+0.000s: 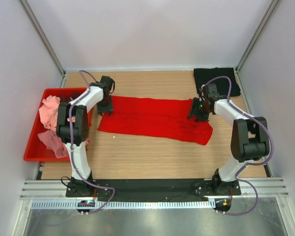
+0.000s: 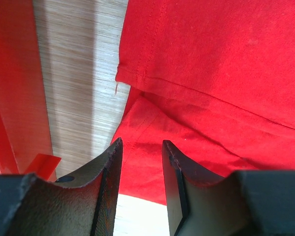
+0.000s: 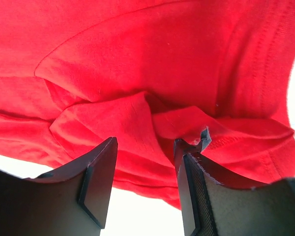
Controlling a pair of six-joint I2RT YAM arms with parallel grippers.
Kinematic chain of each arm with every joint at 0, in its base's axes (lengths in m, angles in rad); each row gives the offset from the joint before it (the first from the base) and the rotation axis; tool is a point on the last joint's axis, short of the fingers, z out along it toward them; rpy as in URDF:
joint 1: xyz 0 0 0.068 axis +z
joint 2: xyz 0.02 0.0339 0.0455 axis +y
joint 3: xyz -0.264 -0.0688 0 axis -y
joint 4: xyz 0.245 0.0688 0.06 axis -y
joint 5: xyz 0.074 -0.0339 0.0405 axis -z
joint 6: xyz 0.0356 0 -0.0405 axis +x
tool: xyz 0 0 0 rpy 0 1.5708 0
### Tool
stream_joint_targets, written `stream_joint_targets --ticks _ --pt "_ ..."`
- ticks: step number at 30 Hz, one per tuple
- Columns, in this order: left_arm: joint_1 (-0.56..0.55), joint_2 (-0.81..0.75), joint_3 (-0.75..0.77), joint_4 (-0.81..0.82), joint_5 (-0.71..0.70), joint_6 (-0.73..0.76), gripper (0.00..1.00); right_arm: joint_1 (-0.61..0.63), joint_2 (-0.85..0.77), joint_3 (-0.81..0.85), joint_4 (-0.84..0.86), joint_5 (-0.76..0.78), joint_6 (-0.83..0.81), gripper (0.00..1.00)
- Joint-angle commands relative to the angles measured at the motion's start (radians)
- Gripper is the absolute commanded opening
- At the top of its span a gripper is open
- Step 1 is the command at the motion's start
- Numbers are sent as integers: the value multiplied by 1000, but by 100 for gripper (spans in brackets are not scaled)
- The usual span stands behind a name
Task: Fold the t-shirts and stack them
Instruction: Fold the tshirt
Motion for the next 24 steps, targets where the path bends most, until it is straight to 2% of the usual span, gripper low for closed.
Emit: stream_joint_targets --ticks 1,9,16,24 --pt "-6 15 38 -3 -12 -2 39 12 26 20 39 -6 -26 55" --pt "-26 23 52 -1 -35 -19 39 44 29 26 48 8 -43 53" --pt "-32 -13 85 -64 -118 -187 39 54 31 19 43 36 -50 52" --pt "-38 69 138 -112 -154 -298 40 69 29 20 45 39 -46 51"
